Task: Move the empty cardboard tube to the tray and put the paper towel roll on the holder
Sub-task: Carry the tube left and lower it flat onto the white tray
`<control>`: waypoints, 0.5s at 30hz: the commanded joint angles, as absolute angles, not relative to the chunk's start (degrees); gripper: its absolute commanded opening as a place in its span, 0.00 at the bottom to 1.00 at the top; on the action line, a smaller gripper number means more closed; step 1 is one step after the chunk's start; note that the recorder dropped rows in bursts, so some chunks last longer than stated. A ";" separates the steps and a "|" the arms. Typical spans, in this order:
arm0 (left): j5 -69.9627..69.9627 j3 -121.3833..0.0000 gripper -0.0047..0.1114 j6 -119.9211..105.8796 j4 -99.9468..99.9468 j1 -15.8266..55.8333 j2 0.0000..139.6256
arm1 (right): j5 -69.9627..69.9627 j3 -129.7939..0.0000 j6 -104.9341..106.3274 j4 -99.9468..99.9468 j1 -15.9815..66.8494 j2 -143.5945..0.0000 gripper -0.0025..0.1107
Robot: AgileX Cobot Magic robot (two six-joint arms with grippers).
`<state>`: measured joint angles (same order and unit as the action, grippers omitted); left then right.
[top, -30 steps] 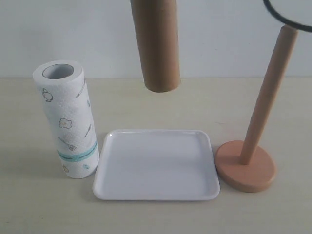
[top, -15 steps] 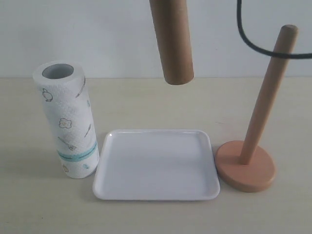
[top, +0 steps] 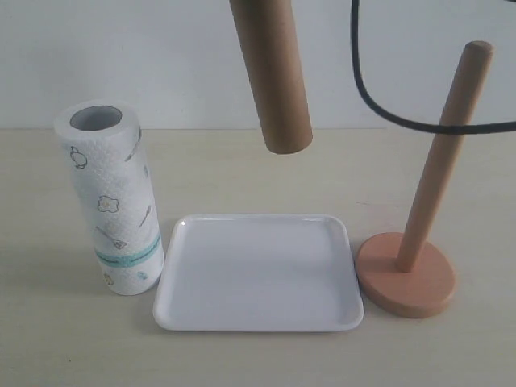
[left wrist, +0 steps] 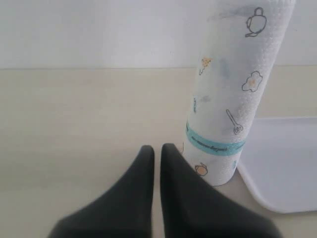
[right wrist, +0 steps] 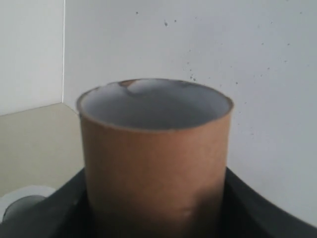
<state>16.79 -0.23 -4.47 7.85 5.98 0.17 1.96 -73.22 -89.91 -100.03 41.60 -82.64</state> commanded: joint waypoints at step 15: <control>16.68 0.00 0.08 -4.63 8.37 5.75 0.00 | -22.89 -73.11 -36.67 -64.34 47.54 -88.72 0.02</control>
